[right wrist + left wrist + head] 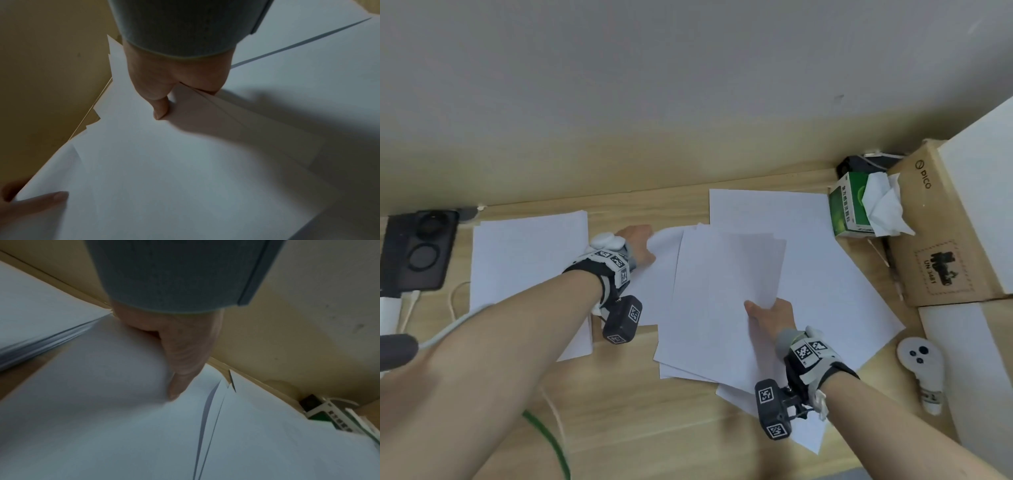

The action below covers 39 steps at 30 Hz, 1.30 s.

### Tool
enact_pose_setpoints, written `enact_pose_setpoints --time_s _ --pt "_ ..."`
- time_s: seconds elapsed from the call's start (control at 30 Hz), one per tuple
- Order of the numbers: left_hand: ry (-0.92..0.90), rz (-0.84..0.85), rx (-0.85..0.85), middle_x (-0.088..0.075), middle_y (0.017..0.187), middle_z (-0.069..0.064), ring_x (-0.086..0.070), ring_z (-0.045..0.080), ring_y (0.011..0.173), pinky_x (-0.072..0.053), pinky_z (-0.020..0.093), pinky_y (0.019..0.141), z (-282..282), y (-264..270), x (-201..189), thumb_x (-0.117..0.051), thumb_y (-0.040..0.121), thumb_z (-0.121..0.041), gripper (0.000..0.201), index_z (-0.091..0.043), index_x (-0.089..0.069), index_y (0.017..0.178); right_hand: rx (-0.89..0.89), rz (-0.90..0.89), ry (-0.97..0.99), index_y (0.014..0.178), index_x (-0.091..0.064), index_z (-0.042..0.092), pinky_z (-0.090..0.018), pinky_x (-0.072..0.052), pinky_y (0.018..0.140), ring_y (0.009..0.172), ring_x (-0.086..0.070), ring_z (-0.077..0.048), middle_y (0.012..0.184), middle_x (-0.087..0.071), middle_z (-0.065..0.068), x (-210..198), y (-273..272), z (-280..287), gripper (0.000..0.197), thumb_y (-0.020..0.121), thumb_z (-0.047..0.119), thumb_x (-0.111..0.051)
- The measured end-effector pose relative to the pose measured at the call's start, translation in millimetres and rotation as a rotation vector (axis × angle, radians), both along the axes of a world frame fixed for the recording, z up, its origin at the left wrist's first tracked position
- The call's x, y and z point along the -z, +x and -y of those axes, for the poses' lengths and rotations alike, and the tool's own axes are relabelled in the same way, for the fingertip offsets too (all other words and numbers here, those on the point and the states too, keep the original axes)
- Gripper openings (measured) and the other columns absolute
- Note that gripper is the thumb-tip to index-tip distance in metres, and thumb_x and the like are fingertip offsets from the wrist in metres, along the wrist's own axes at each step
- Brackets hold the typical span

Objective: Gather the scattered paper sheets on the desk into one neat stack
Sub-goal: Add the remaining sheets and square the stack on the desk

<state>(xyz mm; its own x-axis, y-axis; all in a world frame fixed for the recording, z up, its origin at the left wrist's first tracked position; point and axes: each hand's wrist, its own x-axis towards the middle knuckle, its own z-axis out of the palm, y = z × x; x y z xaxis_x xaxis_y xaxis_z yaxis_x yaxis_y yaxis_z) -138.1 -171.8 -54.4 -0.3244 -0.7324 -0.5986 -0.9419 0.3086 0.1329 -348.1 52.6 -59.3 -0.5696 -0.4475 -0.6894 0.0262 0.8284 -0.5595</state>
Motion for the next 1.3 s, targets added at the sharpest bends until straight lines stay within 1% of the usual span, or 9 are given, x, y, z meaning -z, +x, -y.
enact_pose_setpoints --time_s 0.23,0.43,0.6,0.7,0.8,0.93,1.1,1.23,1.3 --pt "0.042 -0.224 -0.296 -0.058 0.129 0.006 -0.059 0.03 0.113 -0.048 0.035 0.09 -13 56 -52 -0.067 0.078 -0.024 0.056 -0.015 -0.051 0.132 -0.048 0.009 0.021 0.092 -0.063 0.006 -0.036 -0.051 0.078 0.08 -0.061 -0.028 0.079 -0.065 -0.006 -13 3 -3 0.015 0.084 0.018 -0.07" --pt "0.16 -0.801 -0.975 -0.066 0.109 0.018 -0.066 0.028 0.082 -0.056 0.039 0.076 -46 107 -106 -0.072 0.08 -0.002 0.034 -0.004 -0.059 0.111 -0.117 0.042 0.006 0.106 -0.064 0.002 -0.04 -0.054 0.085 0.092 -0.066 -0.032 0.1 -0.069 -0.015 -25 25 5 0.029 0.082 0.016 -0.07" --pt "0.121 -0.897 -1.148 -0.067 0.105 0.013 -0.066 0.03 0.092 -0.055 0.042 0.084 -77 129 -101 -0.073 0.08 -0.007 0.039 -0.006 -0.06 0.116 -0.162 0.044 0.001 0.108 -0.061 -0.002 -0.046 -0.055 0.088 0.093 -0.066 -0.035 0.1 -0.069 -0.017 -28 51 22 0.036 0.08 0.018 -0.071" --pt "0.042 -0.995 -1.276 -0.067 0.114 0.015 -0.066 0.031 0.098 -0.054 0.044 0.089 -96 134 -89 -0.071 0.083 -0.007 0.038 -0.004 -0.06 0.119 -0.127 -0.046 -0.007 0.103 -0.065 -0.005 -0.04 -0.056 0.076 0.087 -0.067 -0.035 0.097 -0.07 -0.019 -32 67 21 0.031 0.079 0.013 -0.07" --pt "0.068 -1.038 -1.297 -0.067 0.115 0.015 -0.067 0.03 0.095 -0.056 0.041 0.084 -105 133 -81 -0.071 0.083 -0.007 0.039 -0.004 -0.06 0.12 -0.124 -0.081 -0.027 0.098 -0.067 -0.006 -0.035 -0.053 0.067 0.081 -0.067 -0.033 0.096 -0.072 -0.021 -34 77 18 0.026 0.077 0.009 -0.069" --pt "0.179 -0.981 -1.201 -0.065 0.108 0.009 -0.064 0.023 0.084 -0.051 0.025 0.064 -121 123 -69 -0.07 0.083 -0.004 0.038 -0.004 -0.059 0.119 -0.149 0.082 0.011 0.107 -0.063 -0.003 -0.047 -0.055 0.089 0.088 -0.066 -0.034 0.091 -0.069 -0.013 -25 74 20 0.037 0.081 0.022 -0.07" --pt "0.333 -0.675 -1.002 -0.069 0.112 0.012 -0.066 0.03 0.099 -0.055 0.04 0.09 -149 103 -27 -0.067 0.078 -0.004 0.041 -0.001 -0.062 0.118 -0.058 0.331 -0.024 0.102 -0.068 0.01 -0.045 -0.051 0.086 0.088 -0.067 -0.036 0.094 -0.071 -0.015 1 66 20 0.069 0.077 0.073 -0.056" --pt "0.329 -0.536 -0.807 -0.063 0.103 0.012 -0.061 0.026 0.093 -0.05 0.031 0.081 -162 85 -10 -0.059 0.082 0.001 0.038 0.0 -0.058 0.12 -0.179 0.253 -0.046 0.105 -0.063 0.003 -0.039 -0.053 0.08 0.08 -0.064 -0.025 0.088 -0.067 -0.007 -16 75 13 0.038 0.082 0.031 -0.073" --pt "0.347 -0.494 -0.718 -0.059 0.094 0.006 -0.057 0.02 0.084 -0.045 0.026 0.076 -162 78 -8 -0.06 0.084 -0.001 0.032 -0.004 -0.059 0.116 -0.222 0.165 -0.043 0.106 -0.063 -0.004 -0.039 -0.054 0.08 0.073 -0.061 -0.024 0.087 -0.067 -0.01 -18 76 10 0.025 0.085 0.01 -0.066"
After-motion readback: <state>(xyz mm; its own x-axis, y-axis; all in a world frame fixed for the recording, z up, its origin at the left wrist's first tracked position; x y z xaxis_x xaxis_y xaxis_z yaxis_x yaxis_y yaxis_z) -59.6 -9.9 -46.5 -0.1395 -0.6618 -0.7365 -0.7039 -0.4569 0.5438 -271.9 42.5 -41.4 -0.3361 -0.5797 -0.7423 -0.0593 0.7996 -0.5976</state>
